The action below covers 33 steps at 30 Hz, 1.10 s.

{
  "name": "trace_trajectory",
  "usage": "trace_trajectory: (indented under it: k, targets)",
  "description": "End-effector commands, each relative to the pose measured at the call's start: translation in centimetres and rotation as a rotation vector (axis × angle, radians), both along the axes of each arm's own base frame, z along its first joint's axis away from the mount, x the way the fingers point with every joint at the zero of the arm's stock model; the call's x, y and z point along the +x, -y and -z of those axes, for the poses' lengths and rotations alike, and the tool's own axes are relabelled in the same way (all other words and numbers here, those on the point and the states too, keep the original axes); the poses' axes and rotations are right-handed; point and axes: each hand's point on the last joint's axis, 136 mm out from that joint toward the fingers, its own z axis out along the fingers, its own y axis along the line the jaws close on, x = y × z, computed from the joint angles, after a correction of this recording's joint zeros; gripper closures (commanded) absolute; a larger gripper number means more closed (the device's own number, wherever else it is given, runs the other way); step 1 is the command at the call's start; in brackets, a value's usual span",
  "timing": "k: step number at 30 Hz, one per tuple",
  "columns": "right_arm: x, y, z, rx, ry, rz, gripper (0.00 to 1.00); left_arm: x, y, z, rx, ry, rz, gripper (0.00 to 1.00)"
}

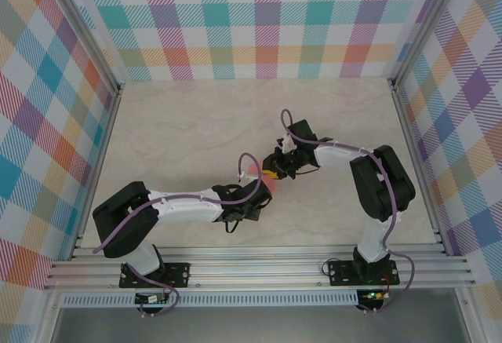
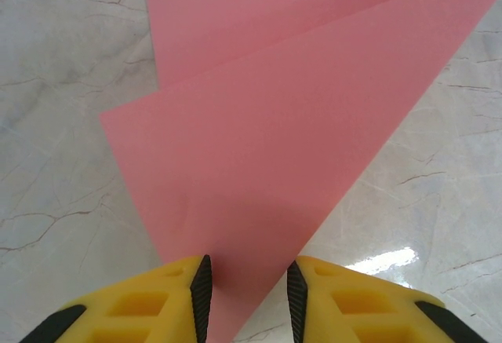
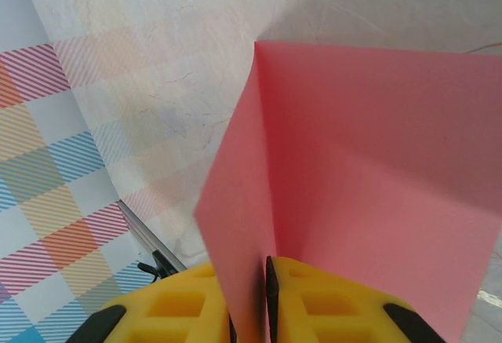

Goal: Fold a paper plane with a square sheet of paper (pick it up from the middle)
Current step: Fourth fold the wing at the center of the table.

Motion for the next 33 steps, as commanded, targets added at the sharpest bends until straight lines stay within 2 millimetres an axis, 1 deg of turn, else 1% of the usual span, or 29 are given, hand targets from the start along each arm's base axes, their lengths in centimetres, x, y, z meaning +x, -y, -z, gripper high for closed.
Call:
trace_trajectory:
  k: [1,9,12,16,21,29,33]
  targets:
    - [-0.5,0.2,0.6,-0.005,-0.021,-0.003,0.81,-0.3,-0.7,0.7,0.055,0.005,0.016,0.67]
    - [-0.5,0.2,0.5,-0.006,-0.019,-0.002,0.82,-0.1,-1.3,0.7,0.092,0.027,0.017,0.65]
    - [-0.4,0.2,0.6,-0.005,-0.02,-0.002,0.82,0.1,-1.3,0.4,0.108,0.038,0.029,0.66]
    - [-0.3,0.1,0.5,-0.001,-0.019,0.003,0.83,0.1,-1.2,0.3,0.108,0.039,0.04,0.7]
    - [-0.4,0.2,0.6,-0.008,-0.018,0.003,0.83,0.0,-0.8,0.7,0.101,0.025,0.053,0.73]
    - [-0.5,0.4,0.7,-0.015,-0.02,0.005,0.83,-0.1,-0.5,0.6,0.08,0.026,0.056,0.86]
    - [-0.5,0.5,0.6,-0.024,-0.013,0.005,0.81,-0.1,0.0,0.5,0.054,0.021,0.066,0.9]
